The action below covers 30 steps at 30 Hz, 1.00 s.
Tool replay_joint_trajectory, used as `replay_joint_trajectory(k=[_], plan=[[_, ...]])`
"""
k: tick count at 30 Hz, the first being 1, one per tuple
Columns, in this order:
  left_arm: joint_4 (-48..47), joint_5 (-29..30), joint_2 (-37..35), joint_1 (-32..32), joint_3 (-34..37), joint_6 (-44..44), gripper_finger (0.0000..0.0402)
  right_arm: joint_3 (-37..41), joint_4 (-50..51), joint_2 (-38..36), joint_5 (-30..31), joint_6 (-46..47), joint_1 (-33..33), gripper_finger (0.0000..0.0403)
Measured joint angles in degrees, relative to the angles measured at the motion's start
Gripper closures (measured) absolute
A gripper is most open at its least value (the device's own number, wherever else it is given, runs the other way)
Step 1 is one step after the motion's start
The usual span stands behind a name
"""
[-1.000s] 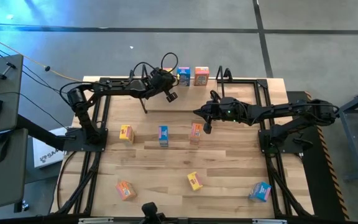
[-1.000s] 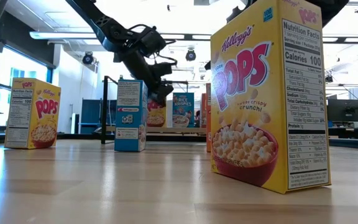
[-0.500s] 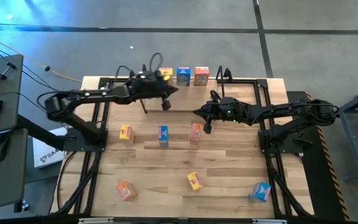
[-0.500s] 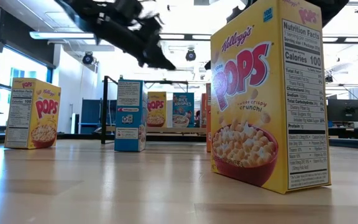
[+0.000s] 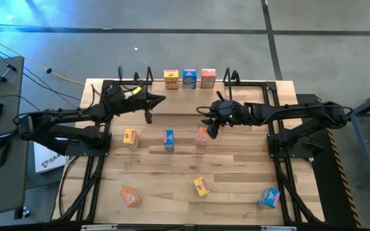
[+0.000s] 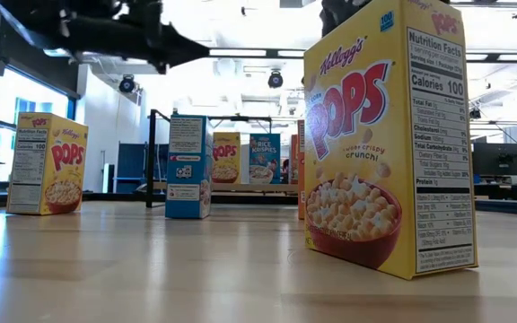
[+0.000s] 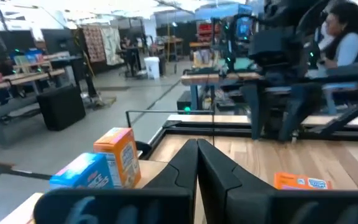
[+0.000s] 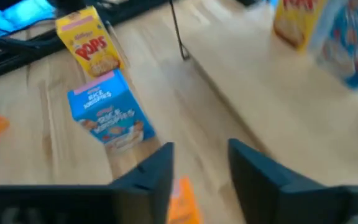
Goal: Stack cereal on shelf
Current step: Put the top orange cereal box on the shelf aligned with the other orange cereal box
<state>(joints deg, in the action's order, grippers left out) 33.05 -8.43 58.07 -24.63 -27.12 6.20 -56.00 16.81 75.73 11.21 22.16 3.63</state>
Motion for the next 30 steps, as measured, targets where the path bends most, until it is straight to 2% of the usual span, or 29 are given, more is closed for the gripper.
replay_joint_trajectory(k=[5, 9, 13, 18, 30], plan=[[1.26, 0.2, -3.54, -1.53, 4.25, -1.05, 0.0401, -7.51, 14.21, 2.21, 4.71, 18.25, -4.83, 0.0133], [1.66, 0.22, -5.05, -2.11, 5.52, -1.05, 0.0401, -13.62, 23.11, 6.93, 5.14, 32.96, -6.68, 0.0091], [1.58, 0.2, -5.32, -2.09, 5.82, -0.12, 0.0401, -19.06, 32.51, 12.27, 1.51, 46.33, -6.88, 0.0084], [1.48, 0.2, -5.32, -2.09, 5.82, -0.04, 0.0401, -24.23, 38.19, 17.97, -1.61, 54.79, -6.84, 0.0084], [0.2, 0.2, -5.32, -2.09, 5.82, 0.44, 0.0401, -27.41, 38.46, 24.4, -3.66, 59.43, -4.37, 0.0084]])
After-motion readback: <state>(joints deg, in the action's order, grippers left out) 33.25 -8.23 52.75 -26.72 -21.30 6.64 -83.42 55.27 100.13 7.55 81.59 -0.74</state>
